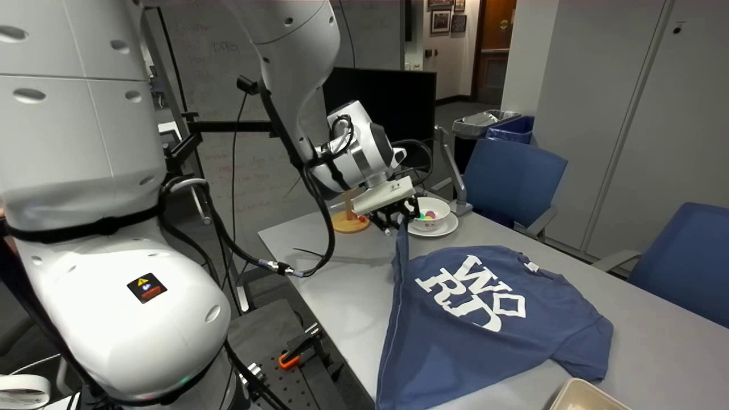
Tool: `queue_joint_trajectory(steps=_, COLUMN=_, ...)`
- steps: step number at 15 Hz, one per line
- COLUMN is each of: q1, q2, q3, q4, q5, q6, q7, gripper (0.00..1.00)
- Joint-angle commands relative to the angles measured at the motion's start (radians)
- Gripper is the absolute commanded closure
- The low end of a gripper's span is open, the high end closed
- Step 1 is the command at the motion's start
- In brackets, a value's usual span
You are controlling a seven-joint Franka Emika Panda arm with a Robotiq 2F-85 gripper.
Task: Fold the T-shit on the table
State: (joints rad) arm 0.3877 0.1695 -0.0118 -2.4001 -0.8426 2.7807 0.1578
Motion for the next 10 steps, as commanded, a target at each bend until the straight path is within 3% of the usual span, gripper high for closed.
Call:
queue_joint_trajectory(steps=1, q1=0.039, q2=0.099, q3=-0.051, q4=0.173, q5=-0.205, q6=-0.022, q7=0.202, gripper=0.97)
queue_joint_trajectory(steps=10, q1=-0.005, q2=0.355, q3=-0.072, q4=0.47, q5=-0.198, q6=0.009, q7=0.214, gripper=0.97)
